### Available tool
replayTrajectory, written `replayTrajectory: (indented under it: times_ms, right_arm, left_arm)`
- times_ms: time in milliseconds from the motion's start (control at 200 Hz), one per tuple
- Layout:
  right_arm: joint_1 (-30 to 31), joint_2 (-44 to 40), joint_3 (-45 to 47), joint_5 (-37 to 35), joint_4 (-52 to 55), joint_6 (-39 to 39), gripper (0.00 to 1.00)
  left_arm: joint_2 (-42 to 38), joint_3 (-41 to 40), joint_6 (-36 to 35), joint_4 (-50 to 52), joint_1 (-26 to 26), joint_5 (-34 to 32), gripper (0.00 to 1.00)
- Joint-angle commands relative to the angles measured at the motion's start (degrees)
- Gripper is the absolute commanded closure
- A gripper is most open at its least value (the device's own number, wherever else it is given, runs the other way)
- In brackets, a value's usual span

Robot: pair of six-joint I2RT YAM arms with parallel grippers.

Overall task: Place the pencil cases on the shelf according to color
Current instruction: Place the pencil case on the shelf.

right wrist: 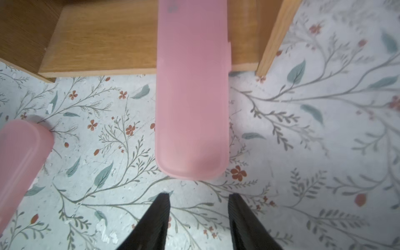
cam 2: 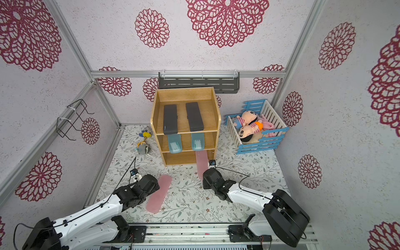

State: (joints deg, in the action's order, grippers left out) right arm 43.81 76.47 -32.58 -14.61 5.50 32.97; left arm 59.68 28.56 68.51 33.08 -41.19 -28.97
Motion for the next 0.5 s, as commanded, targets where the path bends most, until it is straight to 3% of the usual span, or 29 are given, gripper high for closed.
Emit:
replayTrajectory:
  times_ms: [0,220,495]
  right_arm:
    - [0.4,2.0,-0.1,2.8,-2.0,-0.1,0.53]
    - [0.5,7.1,-0.9,3.4,-3.8,-0.4,0.56]
    - [-0.6,13.5,-5.5,-1.8,-4.2,-2.5,0.54]
  left_arm:
    - [3.3,0.5,-0.9,-2.3,0.6,2.0,0.03]
    - [9.4,0.4,0.0,-4.6,0.5,4.6,0.03]
    - [15.3,0.1,0.5,-7.8,0.4,7.5,0.03]
